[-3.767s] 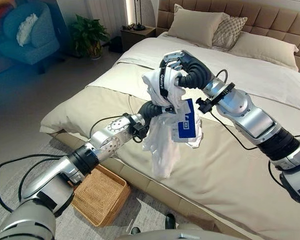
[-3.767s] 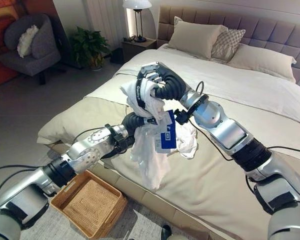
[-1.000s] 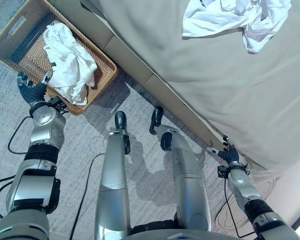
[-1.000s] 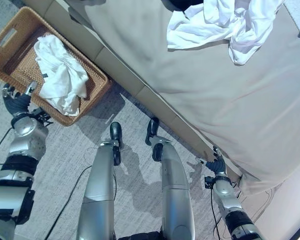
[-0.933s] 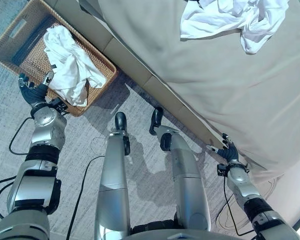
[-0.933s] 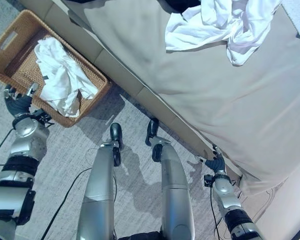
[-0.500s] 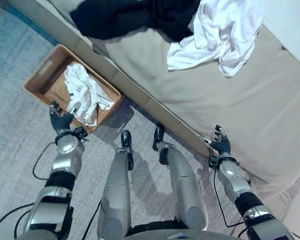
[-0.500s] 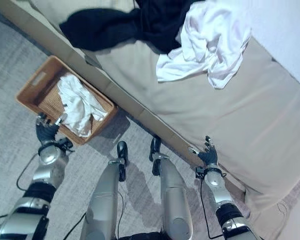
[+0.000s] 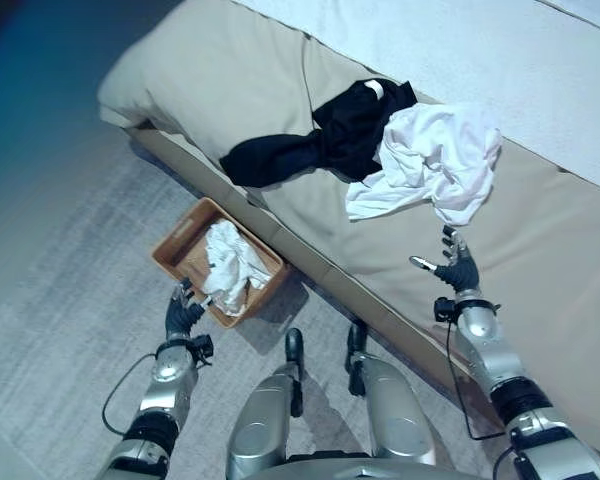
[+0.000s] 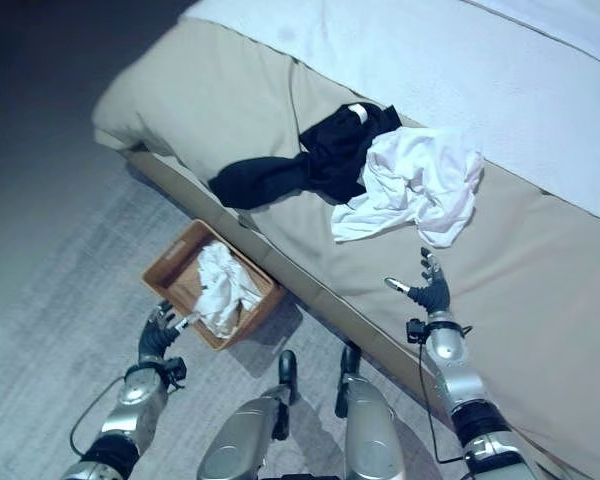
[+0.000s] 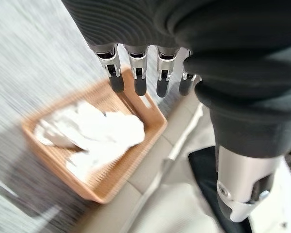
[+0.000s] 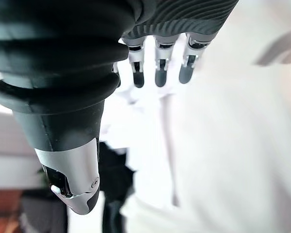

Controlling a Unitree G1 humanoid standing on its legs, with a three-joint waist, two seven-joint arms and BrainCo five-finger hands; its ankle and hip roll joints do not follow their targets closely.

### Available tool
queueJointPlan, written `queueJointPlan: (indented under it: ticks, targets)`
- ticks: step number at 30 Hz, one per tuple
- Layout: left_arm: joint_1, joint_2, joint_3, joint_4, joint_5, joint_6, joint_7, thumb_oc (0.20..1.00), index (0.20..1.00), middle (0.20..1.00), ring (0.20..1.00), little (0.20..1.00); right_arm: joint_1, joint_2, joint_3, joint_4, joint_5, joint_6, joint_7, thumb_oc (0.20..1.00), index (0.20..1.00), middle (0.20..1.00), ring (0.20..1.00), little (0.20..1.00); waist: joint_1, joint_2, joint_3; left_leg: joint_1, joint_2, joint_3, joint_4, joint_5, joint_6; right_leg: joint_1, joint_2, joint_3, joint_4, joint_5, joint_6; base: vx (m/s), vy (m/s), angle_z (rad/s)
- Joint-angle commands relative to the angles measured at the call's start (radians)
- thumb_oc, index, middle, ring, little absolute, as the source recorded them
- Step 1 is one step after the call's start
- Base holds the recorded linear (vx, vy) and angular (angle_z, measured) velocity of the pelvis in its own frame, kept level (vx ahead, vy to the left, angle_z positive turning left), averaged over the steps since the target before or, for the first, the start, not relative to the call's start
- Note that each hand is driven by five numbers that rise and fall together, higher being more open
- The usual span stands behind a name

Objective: Pick up clothes into the bucket

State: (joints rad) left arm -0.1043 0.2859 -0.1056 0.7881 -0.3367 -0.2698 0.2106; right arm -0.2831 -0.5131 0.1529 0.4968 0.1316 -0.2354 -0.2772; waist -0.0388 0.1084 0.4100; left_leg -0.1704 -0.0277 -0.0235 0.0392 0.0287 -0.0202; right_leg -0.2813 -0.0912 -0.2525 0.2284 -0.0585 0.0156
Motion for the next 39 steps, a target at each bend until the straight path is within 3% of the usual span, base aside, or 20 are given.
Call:
queueJointPlan:
  ticks: [1,5,11,18,22,25,26,29,32,39]
  targets:
    - [0.001,0.015,-0.036,0.077,0.099,-0.005,-0.003,1.000,1.000,1.000,1.000,1.000,-0.055,-0.101,-0.032,-0.107,-0.267,-0.014,-0.104,1.000,1.000,1.000,1.000,1.000,0.022,-0.028,-0.048,-0.026,0.037,-0.016,-0.039,0.038,-0.025,-0.010,-0.067,0.046,0.045,-0.014,0.085,0.01,-0.051,0.09]
    - [0.013,-0.006,-0.065,0.158,0.128,0.008,0.005,1.000,1.000,1.000,1.000,1.000,-0.176,-0.173,-0.023,-0.069,-0.374,0.029,-0.179,1.000,1.000,1.000,1.000,1.000,0.039,-0.016,-0.047,-0.049,0.037,-0.011,-0.023,0.036,-0.025,-0.034,-0.063,0.048,0.054,-0.017,0.082,-0.02,-0.049,0.01]
    - [0.023,0.001,-0.101,0.182,0.086,0.014,0.019,1.000,1.000,1.000,1.000,1.000,-0.464,-0.280,0.042,0.162,-0.325,0.091,-0.253,1.000,1.000,1.000,1.000,1.000,0.066,-0.010,-0.008,-0.107,0.050,-0.017,-0.019,0.058,-0.031,-0.099,-0.053,0.048,0.087,-0.023,0.077,-0.05,-0.042,0.00]
    - [-0.001,-0.002,-0.160,0.155,0.046,-0.010,0.084,1.000,1.000,1.000,1.000,1.000,-0.831,-0.391,0.213,0.538,-0.213,0.122,-0.299,1.000,1.000,1.000,1.000,1.000,0.092,0.008,0.056,-0.182,0.058,-0.032,-0.061,0.113,-0.058,-0.203,-0.069,0.017,0.137,-0.032,0.067,-0.05,-0.043,0.10]
    - [-0.020,0.003,-0.208,0.099,0.025,-0.034,0.097,1.000,1.000,1.000,1.000,1.000,-0.992,-0.431,0.344,0.669,-0.229,0.139,-0.293,1.000,1.000,1.000,1.000,1.000,0.102,0.021,0.106,-0.254,0.059,-0.040,-0.048,0.126,-0.060,-0.293,-0.079,0.016,0.190,-0.036,0.065,-0.04,-0.051,0.12]
    - [-0.041,0.013,-0.252,0.047,0.052,-0.047,0.131,1.000,1.000,1.000,1.000,1.000,-1.106,-0.448,0.459,0.750,-0.266,0.158,-0.294,1.000,1.000,1.000,1.000,1.000,0.115,0.031,0.110,-0.342,0.058,-0.044,-0.018,0.128,-0.061,-0.388,-0.090,0.018,0.239,-0.046,0.063,0.01,-0.059,0.09]
    - [-0.044,0.016,-0.270,0.036,0.058,-0.048,0.132,1.000,1.000,1.000,1.000,1.000,-1.126,-0.453,0.480,0.767,-0.273,0.161,-0.291,1.000,1.000,1.000,1.000,1.000,0.113,0.027,0.110,-0.343,0.055,-0.047,-0.015,0.106,-0.067,-0.400,-0.096,0.030,0.264,-0.086,0.071,0.07,-0.074,0.13]
    - [-0.064,0.020,-0.301,0.009,0.058,-0.051,0.141,1.000,1.000,1.000,1.000,1.000,-1.211,-0.455,0.542,0.822,-0.270,0.178,-0.273,1.000,1.000,1.000,1.000,1.000,0.123,0.026,0.110,-0.437,0.043,-0.051,0.042,0.098,-0.068,-0.493,-0.113,0.036,0.334,-0.108,0.069,0.03,-0.075,0.21]
    - [-0.063,0.030,-0.314,-0.028,0.059,-0.052,0.146,1.000,1.000,1.000,1.000,1.000,-1.243,-0.462,0.563,0.850,-0.254,0.185,-0.253,1.000,1.000,1.000,1.000,1.000,0.130,0.027,0.110,-0.498,0.033,-0.054,0.085,0.088,-0.068,-0.551,-0.123,0.037,0.382,-0.119,0.067,0.01,-0.063,0.14]
    - [-0.044,0.045,-0.321,-0.073,0.012,-0.048,0.139,1.000,1.000,1.000,1.000,1.000,-1.283,-0.436,0.616,0.910,-0.204,0.184,-0.128,1.000,1.000,1.000,1.000,1.000,0.146,0.014,0.110,-0.717,0.007,-0.059,0.300,0.009,-0.058,-0.721,-0.136,0.059,0.505,-0.139,0.054,0.01,-0.035,0.15]
